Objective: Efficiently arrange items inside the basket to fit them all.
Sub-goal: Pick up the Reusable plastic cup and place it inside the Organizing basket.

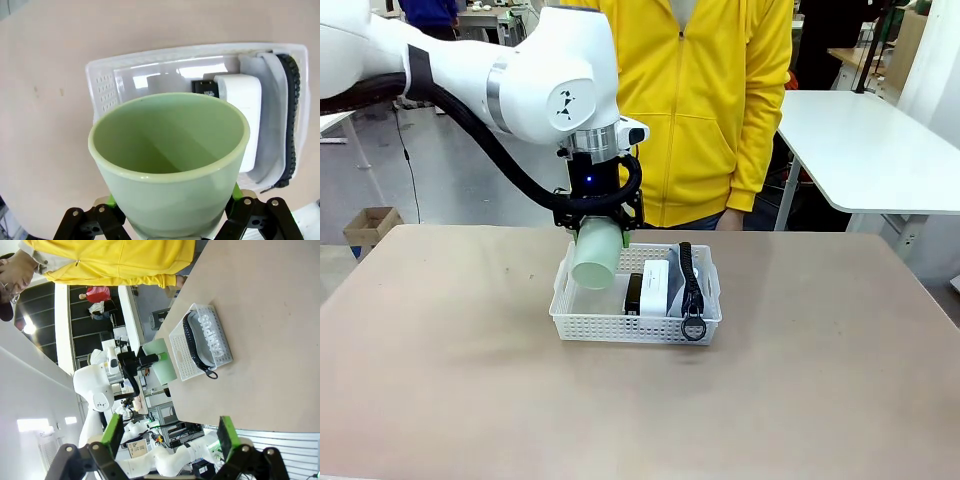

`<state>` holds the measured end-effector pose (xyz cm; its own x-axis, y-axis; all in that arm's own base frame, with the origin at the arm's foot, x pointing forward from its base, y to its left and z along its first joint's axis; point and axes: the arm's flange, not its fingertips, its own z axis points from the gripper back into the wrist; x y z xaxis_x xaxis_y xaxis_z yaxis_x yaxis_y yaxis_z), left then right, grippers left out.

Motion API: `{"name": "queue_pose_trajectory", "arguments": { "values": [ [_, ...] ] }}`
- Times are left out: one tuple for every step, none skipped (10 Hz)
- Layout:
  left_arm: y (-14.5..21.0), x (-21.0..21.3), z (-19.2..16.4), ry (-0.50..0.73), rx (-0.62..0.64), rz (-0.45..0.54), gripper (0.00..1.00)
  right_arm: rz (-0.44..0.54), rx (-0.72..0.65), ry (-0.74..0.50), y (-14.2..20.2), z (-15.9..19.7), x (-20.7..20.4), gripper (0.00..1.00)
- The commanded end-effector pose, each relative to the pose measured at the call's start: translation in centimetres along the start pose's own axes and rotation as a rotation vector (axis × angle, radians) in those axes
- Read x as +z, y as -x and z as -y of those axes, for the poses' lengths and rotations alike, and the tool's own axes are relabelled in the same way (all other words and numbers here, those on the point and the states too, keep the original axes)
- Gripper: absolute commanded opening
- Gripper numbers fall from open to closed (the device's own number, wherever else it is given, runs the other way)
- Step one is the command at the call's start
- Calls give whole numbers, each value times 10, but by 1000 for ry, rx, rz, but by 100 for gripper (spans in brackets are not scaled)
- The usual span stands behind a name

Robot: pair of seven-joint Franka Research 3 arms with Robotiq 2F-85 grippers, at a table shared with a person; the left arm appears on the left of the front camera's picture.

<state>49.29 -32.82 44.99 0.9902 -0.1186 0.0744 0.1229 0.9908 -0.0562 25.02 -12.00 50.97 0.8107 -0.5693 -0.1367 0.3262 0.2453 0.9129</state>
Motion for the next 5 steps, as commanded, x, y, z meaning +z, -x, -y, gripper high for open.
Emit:
{"name": "queue_pose_trajectory", "arguments": {
  "values": [
    [-3, -16, -6, 21, 31, 23, 87, -2, -2, -23, 0, -4, -1, 100],
    [-2, -29, -10, 27, 33, 8, 87, -2, -2, -23, 0, -4, -1, 100],
    [-2, -45, -15, 48, 49, -17, 87, -2, -2, -23, 0, -4, -1, 100],
    [-2, -57, -18, 44, 60, -35, 87, -2, -2, -23, 0, -4, -1, 100],
    [-1, -67, -18, 36, 65, -42, 87, -2, -2, -23, 0, -4, -1, 100]
  ]
}}
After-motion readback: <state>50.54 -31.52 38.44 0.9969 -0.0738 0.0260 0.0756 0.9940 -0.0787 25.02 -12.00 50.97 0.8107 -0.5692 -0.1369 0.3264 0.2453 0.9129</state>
